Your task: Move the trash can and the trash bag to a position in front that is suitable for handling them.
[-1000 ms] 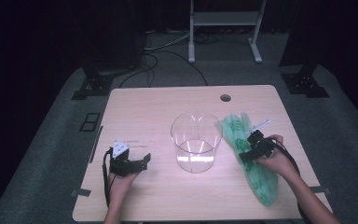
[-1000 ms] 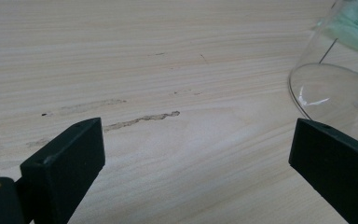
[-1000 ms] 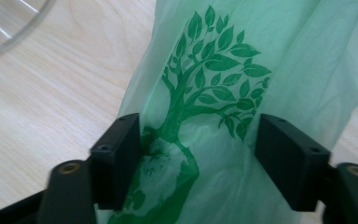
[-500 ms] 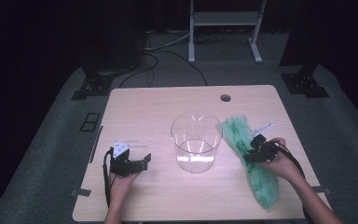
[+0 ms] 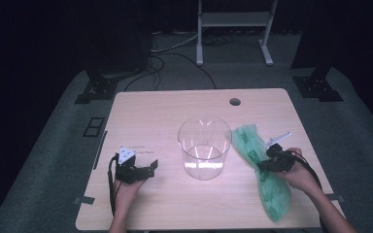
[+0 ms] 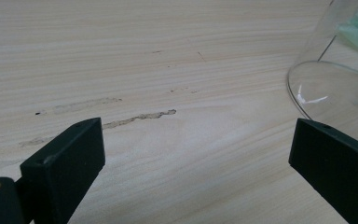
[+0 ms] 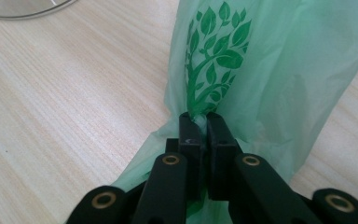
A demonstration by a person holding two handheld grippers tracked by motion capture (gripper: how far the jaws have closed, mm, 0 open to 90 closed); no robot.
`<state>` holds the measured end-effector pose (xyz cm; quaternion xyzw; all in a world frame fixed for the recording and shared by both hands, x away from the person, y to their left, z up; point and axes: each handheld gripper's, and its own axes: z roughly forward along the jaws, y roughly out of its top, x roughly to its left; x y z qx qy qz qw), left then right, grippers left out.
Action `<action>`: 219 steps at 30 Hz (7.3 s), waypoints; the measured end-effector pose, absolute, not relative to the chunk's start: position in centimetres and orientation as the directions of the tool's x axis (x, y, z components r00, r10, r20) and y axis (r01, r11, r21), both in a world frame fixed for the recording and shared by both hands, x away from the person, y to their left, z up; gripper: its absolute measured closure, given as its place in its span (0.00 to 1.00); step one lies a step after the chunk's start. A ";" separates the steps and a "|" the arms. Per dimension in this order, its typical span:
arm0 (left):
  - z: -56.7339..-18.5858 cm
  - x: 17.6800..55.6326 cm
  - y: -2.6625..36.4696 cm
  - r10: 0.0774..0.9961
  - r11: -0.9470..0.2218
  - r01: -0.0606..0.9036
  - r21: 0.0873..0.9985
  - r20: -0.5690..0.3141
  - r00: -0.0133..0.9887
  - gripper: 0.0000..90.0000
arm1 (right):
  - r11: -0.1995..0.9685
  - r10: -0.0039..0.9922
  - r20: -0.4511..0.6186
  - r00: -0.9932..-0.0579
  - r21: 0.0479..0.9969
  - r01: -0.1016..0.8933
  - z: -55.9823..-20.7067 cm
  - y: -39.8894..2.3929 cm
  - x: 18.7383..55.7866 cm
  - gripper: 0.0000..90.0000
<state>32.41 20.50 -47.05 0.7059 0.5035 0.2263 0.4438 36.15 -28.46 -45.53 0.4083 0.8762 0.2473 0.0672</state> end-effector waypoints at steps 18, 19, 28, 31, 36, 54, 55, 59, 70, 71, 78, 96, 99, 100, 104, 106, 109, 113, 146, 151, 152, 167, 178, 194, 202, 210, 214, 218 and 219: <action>-47.1 32.4 20.7 0.911 -0.096 0.514 0.852 -0.132 0.390 0.03 | 0.527 0.703 0.116 -0.702 0.578 0.623 -40.7 -29.2 35.7 0.99; -47.1 32.4 20.7 0.911 -0.096 0.514 0.853 -0.132 0.390 0.03 | 0.528 0.701 0.110 -0.705 0.584 0.617 -40.2 -29.2 35.7 0.99; -47.1 32.5 20.7 0.912 -0.093 0.511 0.854 -0.133 0.388 0.03 | 0.525 0.701 0.037 -0.712 0.648 0.551 -34.3 -29.8 35.6 0.99; -47.1 32.5 20.7 0.912 -0.094 0.511 0.854 -0.132 0.389 0.03 | 0.524 0.701 0.018 -0.713 0.665 0.532 -32.6 -29.8 35.6 0.99; -47.1 32.5 20.7 0.912 -0.095 0.512 0.853 -0.132 0.389 0.03 | 0.533 0.680 -0.013 -0.733 0.696 0.481 -29.9 -28.9 35.6 0.99; -46.9 32.4 20.9 0.913 -0.082 0.506 0.859 -0.139 0.383 0.03 | 0.610 0.522 -0.106 -0.847 0.740 0.283 -23.9 -19.7 35.8 0.99; -46.9 32.4 21.0 0.913 -0.082 0.507 0.858 -0.140 0.384 0.03 | 0.615 0.515 -0.116 -0.850 0.740 0.272 -23.7 -19.2 35.8 0.99; -46.9 32.4 21.0 0.913 -0.077 0.506 0.859 -0.143 0.382 0.03 | 0.630 0.485 -0.127 -0.865 0.737 0.245 -23.3 -17.2 36.0 0.99; -46.8 32.4 21.2 0.912 -0.076 0.505 0.860 -0.144 0.383 0.03 | 0.649 0.436 -0.145 -0.888 0.734 0.199 -22.8 -12.8 38.2 0.99; -46.8 32.4 21.2 0.912 -0.077 0.506 0.859 -0.144 0.384 0.03 | 0.647 0.434 -0.143 -0.889 0.736 0.197 -22.8 -12.5 38.4 0.99; -46.8 32.4 21.4 0.912 -0.066 0.504 0.861 -0.152 0.381 0.03 | 0.636 0.406 -0.157 -0.900 0.756 0.154 -22.5 -9.3 39.9 0.99; -46.8 32.2 21.6 0.913 -0.057 0.502 0.863 -0.158 0.376 0.03 | 0.586 0.377 -0.111 -0.920 0.798 0.144 -25.9 -7.2 40.8 0.99; -46.8 32.2 21.5 0.912 -0.058 0.502 0.863 -0.158 0.377 0.03 | 0.590 0.362 -0.096 -0.927 0.794 0.149 -26.9 -7.5 40.5 0.99; -46.8 32.2 21.4 0.913 -0.059 0.501 0.863 -0.157 0.377 0.03 | 0.597 0.360 -0.098 -0.928 0.788 0.149 -27.3 -7.7 40.3 0.99; -46.8 32.2 21.4 0.914 -0.062 0.500 0.864 -0.152 0.376 0.03 | 0.604 0.355 -0.081 -0.931 0.781 0.162 -28.8 -8.5 39.9 0.99; -46.9 32.2 21.4 0.913 -0.068 0.504 0.861 -0.151 0.380 0.03 | 0.599 0.351 -0.067 -0.934 0.783 0.169 -29.4 -9.0 39.8 0.99; -46.9 32.3 21.3 0.913 -0.071 0.504 0.861 -0.148 0.381 0.03 | 0.601 0.351 -0.051 -0.935 0.778 0.183 -30.2 -9.8 39.6 0.98; -46.9 32.3 21.3 0.912 -0.072 0.504 0.861 -0.148 0.382 0.03 | 0.601 0.351 -0.034 -0.936 0.775 0.197 -31.3 -10.9 39.2 0.98; -47.0 32.3 21.0 0.912 -0.080 0.511 0.856 -0.144 0.384 0.03 | 0.558 0.390 0.078 -0.918 0.773 0.302 -34.6 -17.6 36.6 0.63; -47.1 32.3 21.0 0.912 -0.079 0.512 0.856 -0.146 0.384 0.03 | 0.540 0.388 0.095 -0.917 0.783 0.310 -34.9 -17.9 36.6 0.63; -47.1 32.3 21.0 0.912 -0.075 0.510 0.857 -0.148 0.383 0.03 | 0.539 0.387 0.103 -0.916 0.781 0.315 -34.9 -17.9 36.6 0.63; -47.0 32.2 20.8 0.909 -0.088 0.508 0.857 -0.139 0.392 0.03 | 0.559 0.371 0.114 -0.922 0.765 0.320 -35.2 -20.2 34.7 0.61; -47.1 32.2 20.6 0.906 -0.094 0.509 0.855 -0.139 0.400 0.03 | 0.555 0.352 0.049 -0.935 0.793 0.251 -31.8 -18.3 34.6 0.55; -46.9 32.2 20.7 0.904 -0.090 0.506 0.858 -0.143 0.403 0.03 | 0.606 0.321 -0.064 -0.945 0.780 0.153 -28.5 -9.7 37.3 0.61; -46.8 32.2 20.7 0.903 -0.094 0.504 0.858 -0.139 0.406 0.03 | 0.630 0.321 -0.044 -0.946 0.756 0.179 -29.1 -7.7 38.1 0.86; -46.8 32.2 20.6 0.902 -0.095 0.505 0.858 -0.141 0.409 0.03 | 0.623 0.349 -0.036 -0.937 0.755 0.203 -29.1 -9.0 38.0 1.00; -46.9 32.2 20.6 0.901 -0.098 0.506 0.857 -0.140 0.412 0.03 | 0.599 0.355 -0.032 -0.934 0.775 0.201 -28.6 -10.8 37.5 1.00; -46.9 32.2 20.4 0.899 -0.101 0.506 0.857 -0.139 0.415 0.03 | 0.569 0.371 -0.020 -0.929 0.795 0.210 -28.2 -12.8 37.2 1.00; -46.9 32.2 20.3 0.898 -0.105 0.509 0.854 -0.138 0.417 0.03 | 0.563 0.372 -0.018 -0.928 0.799 0.210 -28.1 -13.4 37.1 1.00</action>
